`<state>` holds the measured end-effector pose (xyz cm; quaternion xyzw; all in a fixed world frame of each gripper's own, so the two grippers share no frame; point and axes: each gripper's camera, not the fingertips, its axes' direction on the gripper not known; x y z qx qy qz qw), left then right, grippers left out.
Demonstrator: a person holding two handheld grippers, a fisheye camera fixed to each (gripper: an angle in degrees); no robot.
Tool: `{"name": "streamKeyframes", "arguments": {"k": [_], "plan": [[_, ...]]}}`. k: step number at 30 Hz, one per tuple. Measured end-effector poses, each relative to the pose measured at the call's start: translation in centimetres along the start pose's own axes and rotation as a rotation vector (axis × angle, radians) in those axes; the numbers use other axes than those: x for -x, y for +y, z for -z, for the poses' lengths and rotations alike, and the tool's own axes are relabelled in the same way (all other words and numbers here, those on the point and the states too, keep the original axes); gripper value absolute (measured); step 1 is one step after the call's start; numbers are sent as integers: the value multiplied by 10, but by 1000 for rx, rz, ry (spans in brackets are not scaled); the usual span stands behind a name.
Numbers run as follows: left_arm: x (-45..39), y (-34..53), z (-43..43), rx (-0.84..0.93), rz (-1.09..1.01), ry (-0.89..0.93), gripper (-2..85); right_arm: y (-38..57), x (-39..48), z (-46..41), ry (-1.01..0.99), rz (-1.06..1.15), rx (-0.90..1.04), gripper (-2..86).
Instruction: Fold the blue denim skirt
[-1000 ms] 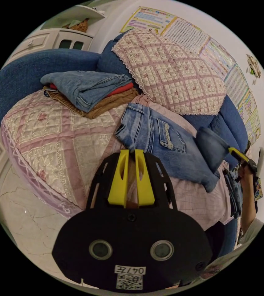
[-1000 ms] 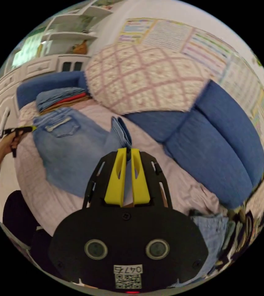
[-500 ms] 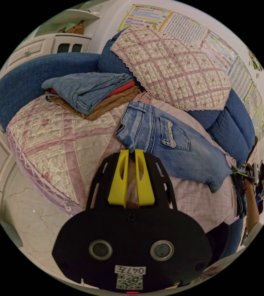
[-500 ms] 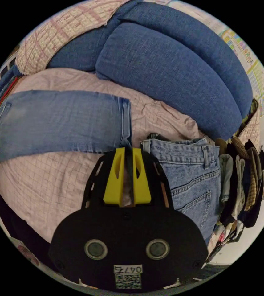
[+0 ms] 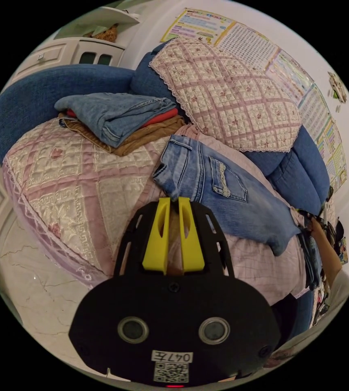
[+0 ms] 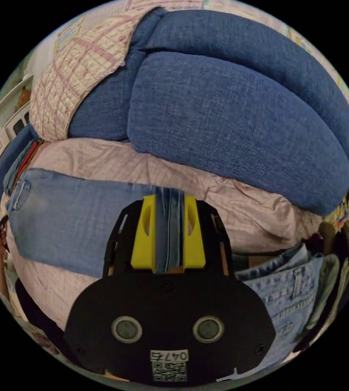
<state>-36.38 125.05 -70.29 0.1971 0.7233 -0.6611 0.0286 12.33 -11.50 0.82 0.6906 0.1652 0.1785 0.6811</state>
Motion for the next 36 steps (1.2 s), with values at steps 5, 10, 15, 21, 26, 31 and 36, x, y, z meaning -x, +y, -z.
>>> {"name": "streamKeyframes", "arguments": {"k": [5,10,15,21,26,31,36], "plan": [[-2,13,6,-12,-5,-1,36,5,-41,-71,-138,-61,100,30],[-4,22,13,-19,-9,-11,37,29,-40,-83,-126,53,53,3],[1,29,20,-17,-3,-4,37,90,-29,-42,-157,188,-108,-1],[26,32,36,-13,77,90,31,234,-15,1,-152,316,-250,-2],[37,41,83,-89,102,215,5,340,-10,-39,-167,179,-244,-3],[17,27,114,-72,28,318,40,373,2,-65,-144,110,-246,-3],[-9,-19,85,45,38,392,91,393,11,-84,-160,102,-236,-2]]}}
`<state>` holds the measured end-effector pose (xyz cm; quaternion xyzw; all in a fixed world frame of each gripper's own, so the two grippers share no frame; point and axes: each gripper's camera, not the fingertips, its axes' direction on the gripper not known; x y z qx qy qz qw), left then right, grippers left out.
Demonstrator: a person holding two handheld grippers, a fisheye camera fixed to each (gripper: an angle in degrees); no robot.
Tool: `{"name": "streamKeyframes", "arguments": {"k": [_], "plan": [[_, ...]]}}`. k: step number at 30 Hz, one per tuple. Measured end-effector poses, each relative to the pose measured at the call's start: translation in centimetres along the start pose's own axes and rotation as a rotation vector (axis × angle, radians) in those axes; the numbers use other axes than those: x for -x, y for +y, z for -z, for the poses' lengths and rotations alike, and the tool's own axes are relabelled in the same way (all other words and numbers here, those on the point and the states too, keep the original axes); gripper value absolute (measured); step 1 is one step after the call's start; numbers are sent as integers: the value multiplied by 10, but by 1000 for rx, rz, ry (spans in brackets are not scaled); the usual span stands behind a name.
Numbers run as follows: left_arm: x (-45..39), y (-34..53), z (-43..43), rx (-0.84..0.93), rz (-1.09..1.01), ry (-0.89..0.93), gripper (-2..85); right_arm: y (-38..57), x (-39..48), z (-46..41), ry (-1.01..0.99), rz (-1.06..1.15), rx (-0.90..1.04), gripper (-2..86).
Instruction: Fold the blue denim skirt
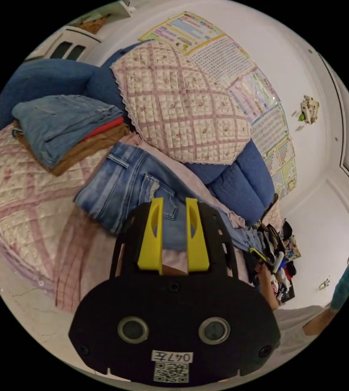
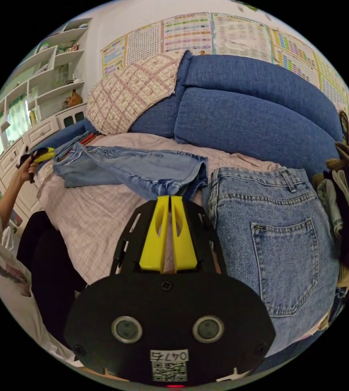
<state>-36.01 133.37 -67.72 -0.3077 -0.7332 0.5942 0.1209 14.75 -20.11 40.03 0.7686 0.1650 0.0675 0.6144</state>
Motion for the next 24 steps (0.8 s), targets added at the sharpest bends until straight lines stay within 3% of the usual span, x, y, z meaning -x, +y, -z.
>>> {"name": "streamKeyframes", "arguments": {"k": [5,9,12,17,24], "plan": [[6,-64,-71,30,206,1,122,29,10,-18,-35,-19,9,-2],[2,-81,-93,11,254,-262,126,42,24,-26,-28,-12,9,-2],[17,-84,-97,68,264,-314,34,52,35,-27,-35,-12,-9,-2],[49,-39,-16,-39,254,44,-7,60,56,-12,50,-47,14,-2],[81,90,123,-47,163,152,-9,85,86,18,43,-60,5,-3]]}}
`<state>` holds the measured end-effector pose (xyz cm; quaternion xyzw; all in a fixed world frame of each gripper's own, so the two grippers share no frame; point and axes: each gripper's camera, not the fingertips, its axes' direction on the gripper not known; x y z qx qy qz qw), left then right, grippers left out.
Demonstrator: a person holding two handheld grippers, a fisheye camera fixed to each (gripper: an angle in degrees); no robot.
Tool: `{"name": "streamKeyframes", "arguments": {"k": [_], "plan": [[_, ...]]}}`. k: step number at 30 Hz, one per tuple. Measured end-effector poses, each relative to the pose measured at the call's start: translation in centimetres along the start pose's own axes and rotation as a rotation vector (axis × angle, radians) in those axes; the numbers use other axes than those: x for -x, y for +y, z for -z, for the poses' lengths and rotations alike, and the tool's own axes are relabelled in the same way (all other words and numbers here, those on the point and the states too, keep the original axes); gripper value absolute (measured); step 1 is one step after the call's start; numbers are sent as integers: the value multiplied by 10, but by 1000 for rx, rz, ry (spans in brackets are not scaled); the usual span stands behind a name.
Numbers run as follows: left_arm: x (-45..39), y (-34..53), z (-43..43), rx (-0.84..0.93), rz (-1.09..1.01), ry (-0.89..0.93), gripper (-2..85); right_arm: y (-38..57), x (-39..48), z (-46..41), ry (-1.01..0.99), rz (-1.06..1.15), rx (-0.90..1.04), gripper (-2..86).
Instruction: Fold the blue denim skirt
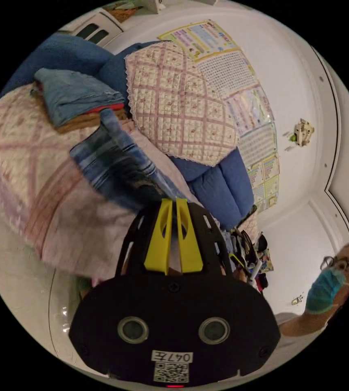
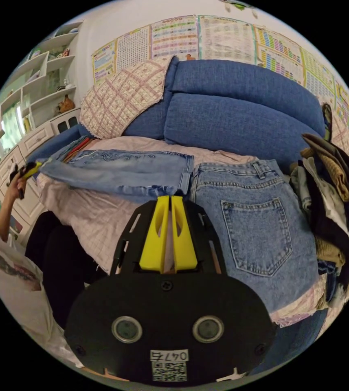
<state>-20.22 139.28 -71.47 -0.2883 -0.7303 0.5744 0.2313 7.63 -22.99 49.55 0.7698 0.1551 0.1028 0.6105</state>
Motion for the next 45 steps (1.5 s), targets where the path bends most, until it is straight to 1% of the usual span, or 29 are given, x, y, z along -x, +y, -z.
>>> {"name": "streamKeyframes", "arguments": {"k": [2,3,6,9,11,14,17,19,21,24,25,26,27,28,29,30,31,33,34,35,36,37,38,40,43,45], "plan": [[36,42,29,6,70,-1,-9,9,10,3,-46,-20,-5,-3],[45,50,34,9,82,-8,-9,10,12,3,-61,-31,6,-3],[88,74,45,41,133,-57,-9,11,28,-7,-102,-50,144,-3],[124,85,46,60,196,-68,-9,14,53,-11,-43,-19,226,-2],[142,87,52,57,217,-41,-9,19,75,-13,5,2,272,-2],[155,85,60,74,198,-33,-9,28,103,-19,63,38,344,-1],[175,84,65,106,194,-22,-9,38,122,-26,80,48,386,0],[187,87,71,108,199,-3,-8,43,131,-32,83,39,417,5],[195,92,82,96,171,-24,-8,47,142,-35,133,38,446,14],[198,103,107,72,114,-184,-9,50,168,-20,210,80,399,39],[189,107,118,43,42,-322,-8,50,175,-10,237,61,351,54],[172,110,126,21,-59,-502,-7,50,183,0,262,47,290,63],[163,112,127,13,-113,-594,-7,50,188,5,271,42,257,64],[146,114,125,-6,-215,-748,-4,50,197,13,274,30,191,66],[133,114,120,-28,-305,-823,0,49,207,17,247,29,142,67],[129,114,117,-36,-339,-827,4,48,213,17,223,37,127,67],[127,109,115,-60,-348,-793,28,45,226,14,171,65,115,67],[143,98,114,-80,-273,-667,95,39,247,4,103,109,109,68],[165,90,112,-62,-156,-590,149,36,261,-4,75,133,107,70],[194,86,110,-25,-14,-528,167,35,276,-11,51,152,115,73],[209,87,110,-7,46,-492,176,35,283,-14,40,162,120,75],[235,96,111,-5,142,-412,176,37,295,-18,21,183,127,78],[257,106,116,-41,200,-336,172,42,305,-21,11,190,130,81],[280,117,125,-112,242,-240,158,53,311,-23,20,175,138,82],[299,118,139,-207,234,-136,108,78,297,-19,112,43,141,80],[305,113,144,-210,221,-128,85,96,280,-12,145,-70,134,77]]}}
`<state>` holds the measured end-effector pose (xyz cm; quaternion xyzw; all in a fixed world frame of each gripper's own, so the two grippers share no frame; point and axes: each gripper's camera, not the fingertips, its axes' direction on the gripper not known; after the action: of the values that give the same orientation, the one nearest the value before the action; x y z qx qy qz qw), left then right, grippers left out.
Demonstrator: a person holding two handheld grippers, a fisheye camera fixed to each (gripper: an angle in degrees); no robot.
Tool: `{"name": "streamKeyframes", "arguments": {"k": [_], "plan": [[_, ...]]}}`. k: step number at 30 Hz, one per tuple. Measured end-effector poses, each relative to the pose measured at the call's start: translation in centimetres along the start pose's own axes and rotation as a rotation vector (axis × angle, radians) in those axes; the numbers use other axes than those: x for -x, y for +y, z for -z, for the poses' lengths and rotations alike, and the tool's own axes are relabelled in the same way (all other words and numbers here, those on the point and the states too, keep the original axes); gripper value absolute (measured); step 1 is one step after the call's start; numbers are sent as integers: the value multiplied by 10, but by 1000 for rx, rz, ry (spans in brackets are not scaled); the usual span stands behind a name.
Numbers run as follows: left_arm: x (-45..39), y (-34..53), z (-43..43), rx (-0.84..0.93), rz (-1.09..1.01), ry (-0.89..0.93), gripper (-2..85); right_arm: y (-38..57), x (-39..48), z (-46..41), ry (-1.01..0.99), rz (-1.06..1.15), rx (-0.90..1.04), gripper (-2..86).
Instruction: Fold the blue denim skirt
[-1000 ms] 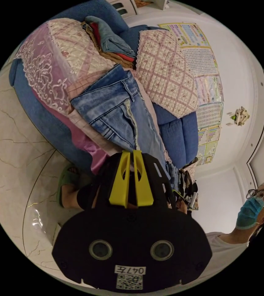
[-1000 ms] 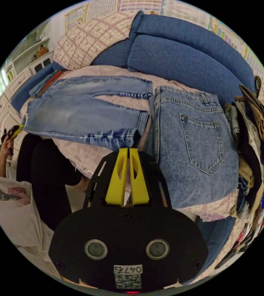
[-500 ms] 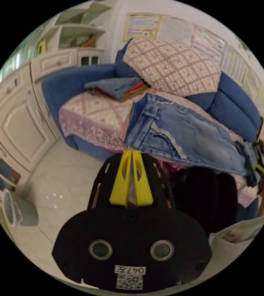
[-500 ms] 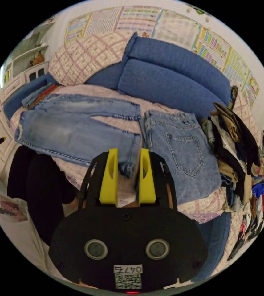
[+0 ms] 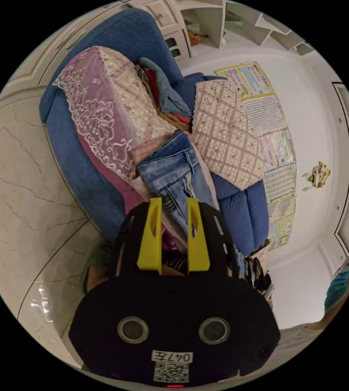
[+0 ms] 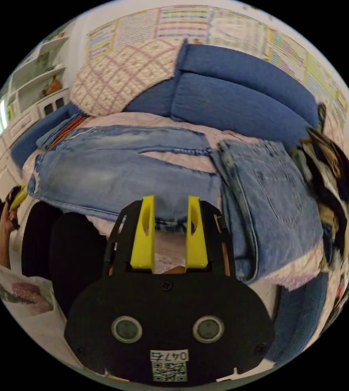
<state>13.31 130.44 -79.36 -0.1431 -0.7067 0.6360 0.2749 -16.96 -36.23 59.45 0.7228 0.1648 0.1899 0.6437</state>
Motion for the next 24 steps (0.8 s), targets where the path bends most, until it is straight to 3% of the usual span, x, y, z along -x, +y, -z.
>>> {"name": "streamKeyframes", "arguments": {"k": [4,9,13,17,24], "plan": [[10,-10,5,14,-40,-50,42,41,-36,8,-33,-215,-11,73],[-9,-8,33,-80,-217,-9,20,60,-35,4,-46,-228,35,81],[-31,-8,52,-99,-381,-93,15,76,-46,-2,-53,-371,42,85],[16,-19,43,0,-200,-79,20,103,-55,4,-109,-507,-52,64],[23,-25,39,16,-211,-116,29,134,-50,14,-220,-575,-88,53]]}}
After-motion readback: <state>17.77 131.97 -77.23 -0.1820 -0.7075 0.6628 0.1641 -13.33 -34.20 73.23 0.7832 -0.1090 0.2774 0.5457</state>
